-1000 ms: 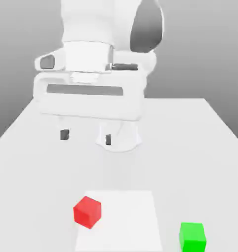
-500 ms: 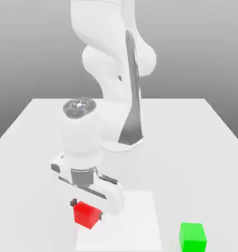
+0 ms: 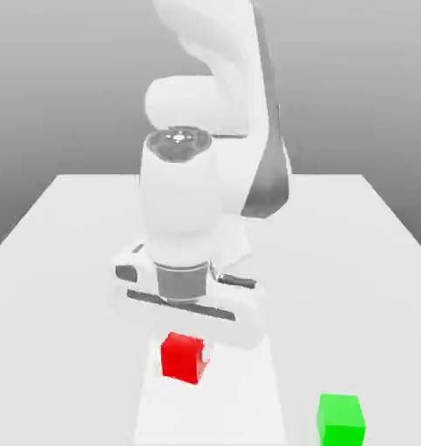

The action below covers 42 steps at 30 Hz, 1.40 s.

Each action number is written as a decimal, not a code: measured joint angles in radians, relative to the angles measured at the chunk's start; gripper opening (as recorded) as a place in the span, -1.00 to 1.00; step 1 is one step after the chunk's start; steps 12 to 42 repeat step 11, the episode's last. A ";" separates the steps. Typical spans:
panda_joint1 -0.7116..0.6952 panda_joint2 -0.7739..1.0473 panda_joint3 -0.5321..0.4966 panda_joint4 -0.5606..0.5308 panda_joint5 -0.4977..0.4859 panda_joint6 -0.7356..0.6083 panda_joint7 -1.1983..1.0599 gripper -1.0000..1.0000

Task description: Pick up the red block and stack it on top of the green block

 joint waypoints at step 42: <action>0.150 0.202 0.098 0.161 -0.122 0.033 -0.102 1.00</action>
